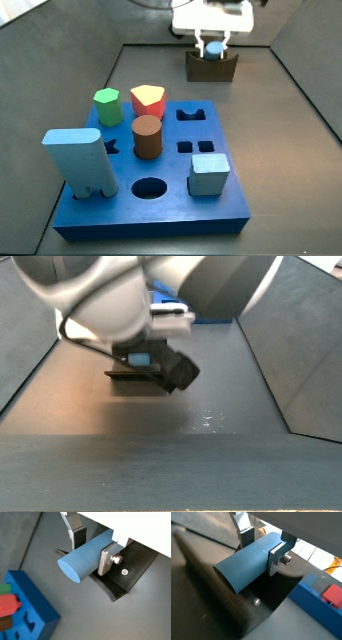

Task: Pick up the oval object. Move up. Place the oval object on the fixture. Regrasp the oval object. Move to above the board. Insert the oval object.
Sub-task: Place the oval object on the fixture, then regrasp the oval object.

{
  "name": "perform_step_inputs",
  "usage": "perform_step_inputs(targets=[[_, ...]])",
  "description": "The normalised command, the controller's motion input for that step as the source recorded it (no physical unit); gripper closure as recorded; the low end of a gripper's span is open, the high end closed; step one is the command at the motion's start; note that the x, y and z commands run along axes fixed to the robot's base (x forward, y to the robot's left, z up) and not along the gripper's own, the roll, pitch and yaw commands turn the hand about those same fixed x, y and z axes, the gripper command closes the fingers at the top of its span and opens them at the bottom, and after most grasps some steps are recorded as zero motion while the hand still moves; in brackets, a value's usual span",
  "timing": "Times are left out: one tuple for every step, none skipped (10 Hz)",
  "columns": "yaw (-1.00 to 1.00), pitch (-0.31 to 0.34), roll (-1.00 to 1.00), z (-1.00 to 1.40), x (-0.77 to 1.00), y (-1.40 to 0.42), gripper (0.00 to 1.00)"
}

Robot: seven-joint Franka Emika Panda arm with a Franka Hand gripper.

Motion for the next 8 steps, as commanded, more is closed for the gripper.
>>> perform_step_inputs(targets=[[-0.11,-0.026,-0.15,-0.20,0.10,0.06,1.00],[0.00,0.000,0.00,0.00,0.00,0.00,0.00],[-0.01,-0.017,-0.02,1.00,0.00,0.00,0.00],[-0.01,-0.014,-0.01,1.00,0.00,0.00,0.00],[0.00,0.001,0.01,1.00,-0.02,0.01,0.00],[0.01,0.011,0.03,1.00,-0.03,0.00,0.00],[0.02,0.026,0.04,1.00,-0.03,0.00,0.00],[0.02,0.043,0.05,0.89,-0.04,0.00,0.00]])
